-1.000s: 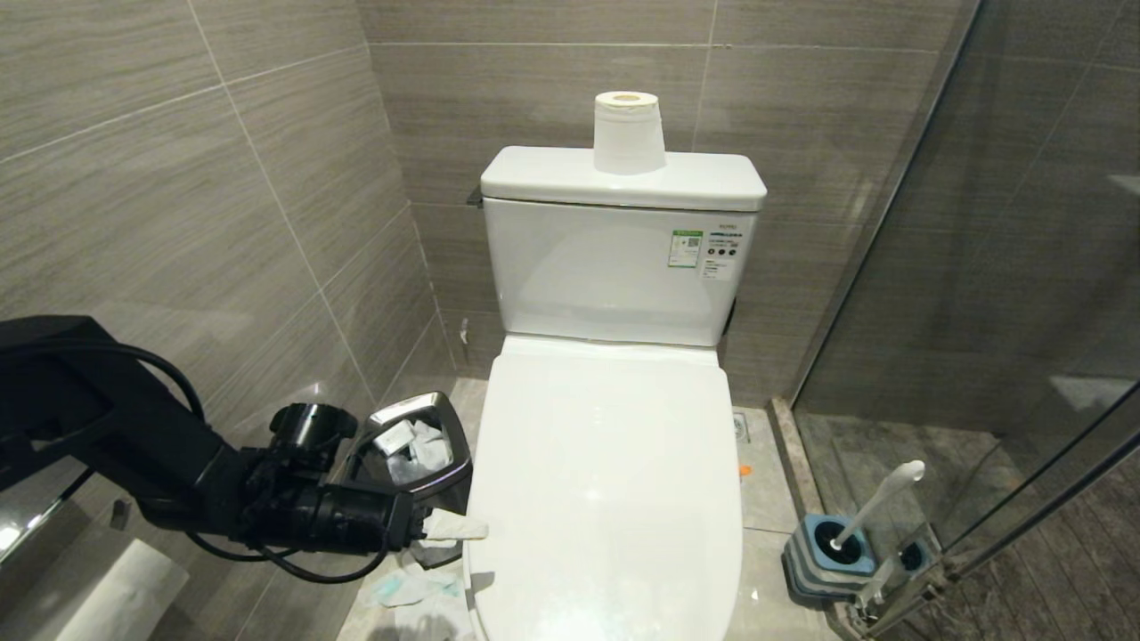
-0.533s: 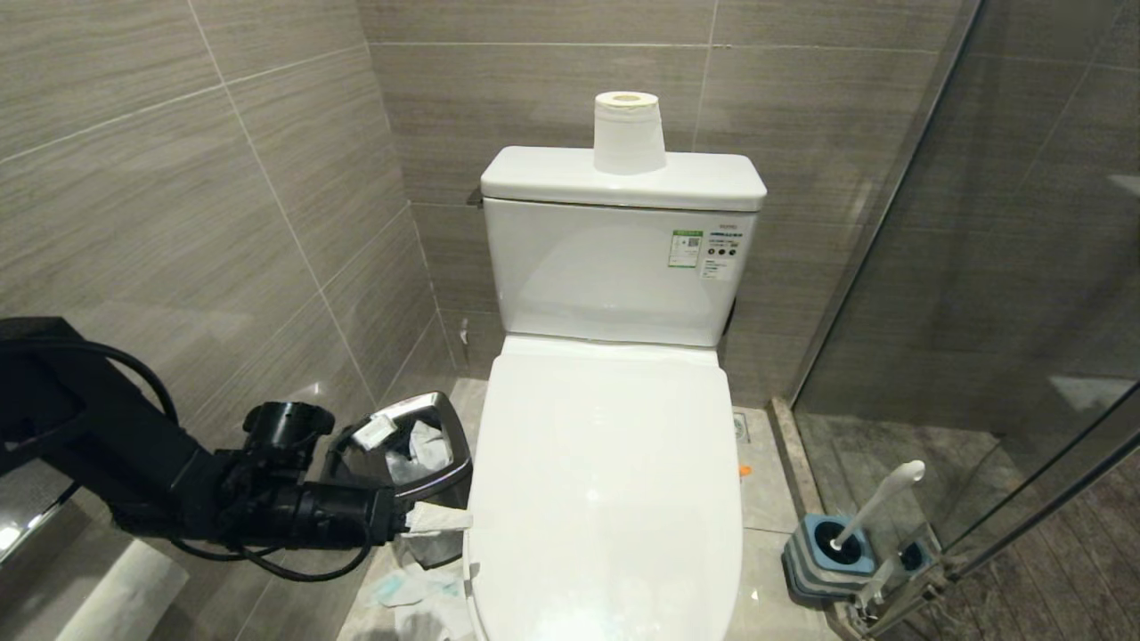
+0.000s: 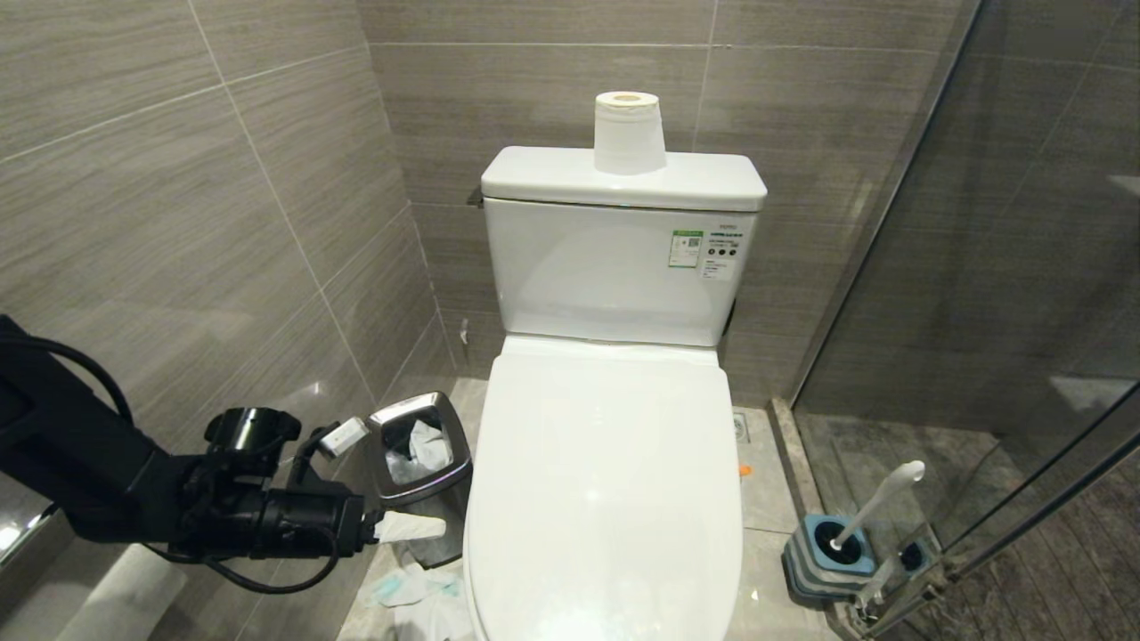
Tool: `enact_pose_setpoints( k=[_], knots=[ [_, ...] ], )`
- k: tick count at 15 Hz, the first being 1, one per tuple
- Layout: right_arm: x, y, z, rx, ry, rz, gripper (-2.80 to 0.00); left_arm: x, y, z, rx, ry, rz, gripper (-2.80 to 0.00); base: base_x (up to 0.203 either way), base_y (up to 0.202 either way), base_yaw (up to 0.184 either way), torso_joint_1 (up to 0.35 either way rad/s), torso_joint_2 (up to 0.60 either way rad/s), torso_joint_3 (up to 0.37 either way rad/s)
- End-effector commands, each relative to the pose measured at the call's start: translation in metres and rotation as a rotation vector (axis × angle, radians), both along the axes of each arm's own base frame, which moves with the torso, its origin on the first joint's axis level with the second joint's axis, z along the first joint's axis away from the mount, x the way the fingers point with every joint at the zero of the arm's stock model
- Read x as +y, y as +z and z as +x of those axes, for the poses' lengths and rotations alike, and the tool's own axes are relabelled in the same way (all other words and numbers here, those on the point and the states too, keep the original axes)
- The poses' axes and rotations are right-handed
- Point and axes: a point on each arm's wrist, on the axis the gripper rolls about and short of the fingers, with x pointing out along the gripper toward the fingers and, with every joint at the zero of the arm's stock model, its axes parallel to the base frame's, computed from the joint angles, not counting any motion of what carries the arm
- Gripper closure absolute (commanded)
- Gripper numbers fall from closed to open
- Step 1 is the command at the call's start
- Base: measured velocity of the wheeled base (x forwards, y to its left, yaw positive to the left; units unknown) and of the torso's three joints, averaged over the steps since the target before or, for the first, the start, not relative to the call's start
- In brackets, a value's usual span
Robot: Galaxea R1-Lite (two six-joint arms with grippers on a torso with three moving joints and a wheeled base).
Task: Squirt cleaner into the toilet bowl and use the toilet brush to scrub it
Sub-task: Use the left hand to lift the toilet lid slightly
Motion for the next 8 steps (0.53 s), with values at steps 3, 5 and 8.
enact_pose_setpoints(
  k=[3,5,8],
  knots=[
    [0.0,-0.0005,0.0001,0.001,0.0,0.0,0.0,0.0013,0.0036,-0.008,0.054,-0.003,0.002,-2.8,0.0,0.0,0.0,0.0,0.0,0.0],
    [0.0,-0.0004,0.0001,0.002,0.0,0.0,0.0,0.0026,0.0078,-0.011,0.021,-0.017,0.009,-2.8,0.0,0.0,0.0,0.0,0.0,0.0],
    [0.0,-0.0005,0.0,0.001,0.0,0.0,0.0,0.0026,0.01,-0.0126,0.012,-0.024,0.012,-2.8,0.0,0.0,0.0,0.0,0.0,0.0]
  ],
)
